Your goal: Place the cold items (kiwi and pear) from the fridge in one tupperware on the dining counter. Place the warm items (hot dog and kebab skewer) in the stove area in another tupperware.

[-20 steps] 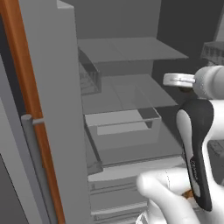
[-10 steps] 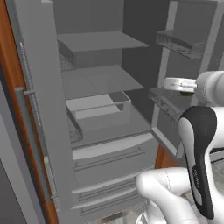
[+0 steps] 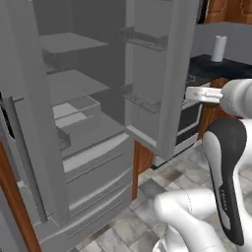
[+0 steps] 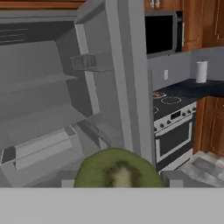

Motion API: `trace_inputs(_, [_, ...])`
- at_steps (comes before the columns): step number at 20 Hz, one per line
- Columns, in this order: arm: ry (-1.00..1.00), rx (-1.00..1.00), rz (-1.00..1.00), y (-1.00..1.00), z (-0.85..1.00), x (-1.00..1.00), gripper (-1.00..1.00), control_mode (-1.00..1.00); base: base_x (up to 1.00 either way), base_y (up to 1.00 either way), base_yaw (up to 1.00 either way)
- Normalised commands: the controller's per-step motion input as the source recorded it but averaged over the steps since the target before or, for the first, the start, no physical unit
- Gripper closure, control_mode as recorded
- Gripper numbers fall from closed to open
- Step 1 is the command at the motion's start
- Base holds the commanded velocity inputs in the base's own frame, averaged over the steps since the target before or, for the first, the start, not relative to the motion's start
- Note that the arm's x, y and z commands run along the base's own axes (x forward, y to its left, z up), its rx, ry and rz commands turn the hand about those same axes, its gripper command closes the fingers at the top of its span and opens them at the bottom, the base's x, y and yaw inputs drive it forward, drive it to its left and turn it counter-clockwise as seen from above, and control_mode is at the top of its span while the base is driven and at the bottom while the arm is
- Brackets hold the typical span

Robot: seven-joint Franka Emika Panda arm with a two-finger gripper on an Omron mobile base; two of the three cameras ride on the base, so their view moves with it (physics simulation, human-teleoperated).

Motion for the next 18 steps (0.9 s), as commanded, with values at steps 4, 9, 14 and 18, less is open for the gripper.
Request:
trace_inputs(4, [0.00,0.00,0.00,0.00,0.00,0.00,1.00,1.00,-0.89,0.45,-0.58])
trace_inputs(9, [0.00,0.00,0.00,0.00,0.00,0.00,1.00,1.00,-0.92,0.38,-0.61])
trace_inputs(14, [0.00,0.00,0.00,0.00,0.00,0.00,1.00,1.00,-0.99,0.38,-0.61])
trace_inputs(18, [0.00,0.00,0.00,0.00,0.00,0.00,1.00,1.00,-0.97,0.44,-0.59])
